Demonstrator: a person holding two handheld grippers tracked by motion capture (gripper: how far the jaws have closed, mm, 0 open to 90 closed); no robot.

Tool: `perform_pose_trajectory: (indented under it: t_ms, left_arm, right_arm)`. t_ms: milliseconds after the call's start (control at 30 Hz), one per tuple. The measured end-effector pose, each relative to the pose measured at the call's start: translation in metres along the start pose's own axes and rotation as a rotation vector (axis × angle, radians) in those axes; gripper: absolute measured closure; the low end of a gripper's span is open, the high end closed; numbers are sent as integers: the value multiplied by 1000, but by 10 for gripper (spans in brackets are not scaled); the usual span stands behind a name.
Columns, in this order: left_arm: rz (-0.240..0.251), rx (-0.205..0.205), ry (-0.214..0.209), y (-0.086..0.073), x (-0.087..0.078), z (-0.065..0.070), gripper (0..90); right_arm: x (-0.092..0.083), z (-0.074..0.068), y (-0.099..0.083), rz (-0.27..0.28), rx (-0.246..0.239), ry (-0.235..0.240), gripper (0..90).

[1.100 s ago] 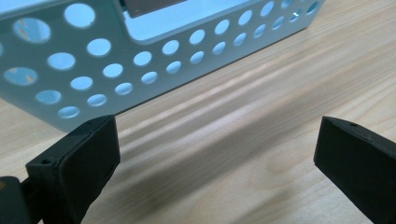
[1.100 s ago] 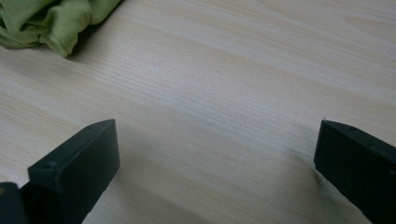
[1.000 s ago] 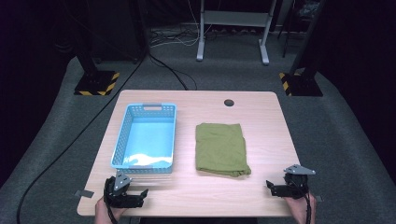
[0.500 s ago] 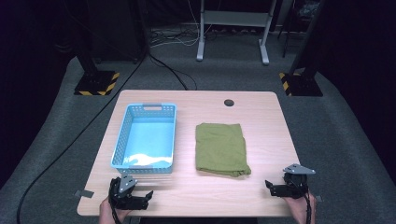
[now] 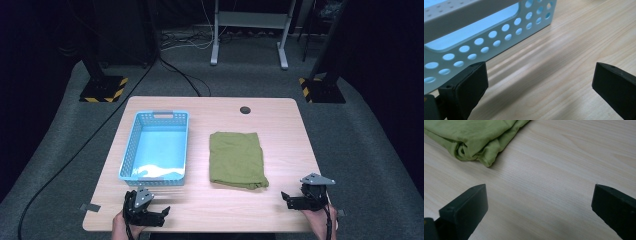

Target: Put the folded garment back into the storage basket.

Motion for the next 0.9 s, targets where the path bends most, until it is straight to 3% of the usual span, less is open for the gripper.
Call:
perform_pose_trajectory:
  t_ms: [900]
  left_arm:
    - [-17,57,-75,12,15,29,2]
  right_arm:
    - [6,-13,16,-16,-48,43,0]
Point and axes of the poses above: each handheld gripper's, and its own axes: x roughly forward along the jaws, y roughly out of its top, z roughly to its right, the point moved 4 cm from there along x, roughly forward along the jaws, and after that the axes turned 2 degrees about y, right-handed, at the moved point
